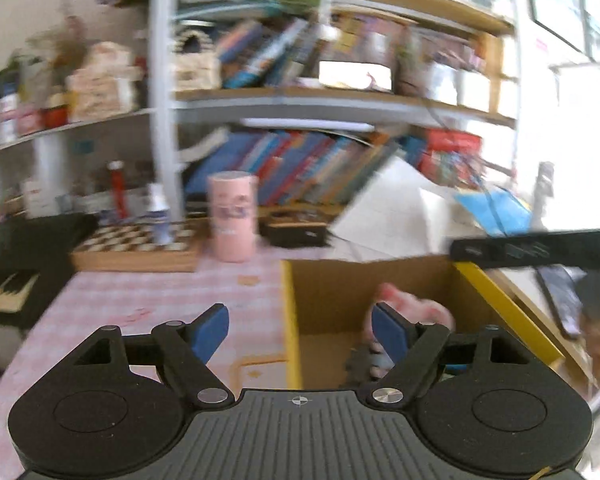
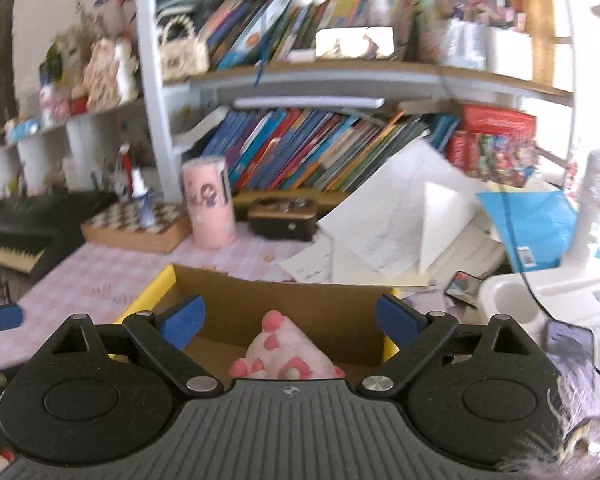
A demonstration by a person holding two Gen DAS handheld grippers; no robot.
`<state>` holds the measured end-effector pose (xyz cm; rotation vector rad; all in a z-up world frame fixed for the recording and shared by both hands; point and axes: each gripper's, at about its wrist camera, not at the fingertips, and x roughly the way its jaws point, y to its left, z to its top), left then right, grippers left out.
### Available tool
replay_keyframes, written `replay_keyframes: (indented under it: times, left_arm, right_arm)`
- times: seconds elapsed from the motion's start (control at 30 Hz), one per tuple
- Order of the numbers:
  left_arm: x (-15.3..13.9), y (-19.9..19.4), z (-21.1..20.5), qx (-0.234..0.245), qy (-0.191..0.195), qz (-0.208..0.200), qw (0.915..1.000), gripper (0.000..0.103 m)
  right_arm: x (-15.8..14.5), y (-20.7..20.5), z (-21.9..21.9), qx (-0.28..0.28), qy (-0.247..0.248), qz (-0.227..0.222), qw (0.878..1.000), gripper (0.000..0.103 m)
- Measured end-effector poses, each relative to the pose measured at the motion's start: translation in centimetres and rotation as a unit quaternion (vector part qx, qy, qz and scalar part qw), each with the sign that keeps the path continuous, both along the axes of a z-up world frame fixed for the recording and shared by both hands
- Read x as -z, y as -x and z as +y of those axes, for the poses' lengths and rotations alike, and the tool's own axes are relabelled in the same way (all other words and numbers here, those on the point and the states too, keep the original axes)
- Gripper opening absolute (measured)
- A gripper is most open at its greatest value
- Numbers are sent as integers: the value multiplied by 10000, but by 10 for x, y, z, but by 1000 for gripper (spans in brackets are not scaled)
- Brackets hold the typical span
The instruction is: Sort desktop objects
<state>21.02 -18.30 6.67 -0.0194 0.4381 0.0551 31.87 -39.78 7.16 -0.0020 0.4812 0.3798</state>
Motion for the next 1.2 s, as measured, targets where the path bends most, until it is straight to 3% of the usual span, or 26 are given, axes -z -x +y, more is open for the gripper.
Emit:
replay_keyframes:
  times: [0.23, 0.4, 0.57, 0.67, 0.87, 1.2]
  left_arm:
    - [-12, 26, 28, -653, -7, -236, 9976, 87]
    - [-5, 48, 46, -757, -37, -123, 9970, 88]
    - [7, 77, 58, -1021, -114, -316, 9942, 88]
    - [14, 88, 61, -900, -265, -174, 9954, 88]
    - [25, 115, 71, -476, -112, 82, 9988, 90]
    - [43, 148, 95, -590, -170, 654, 9960, 91]
  right_arm:
    - [-2, 43, -7, 576, -167, -212, 9980, 93]
    - [6, 79, 3, 1028, -238, -242, 9941, 96]
    - [9, 116, 20, 1231, -193, -179, 9920, 98]
    - [13, 142, 34, 1342, -45, -268, 9906, 101]
    - [30, 182, 63, 1347, 179, -47, 9907, 103]
    - [42, 232, 101, 1246, 213, 268, 9916, 103]
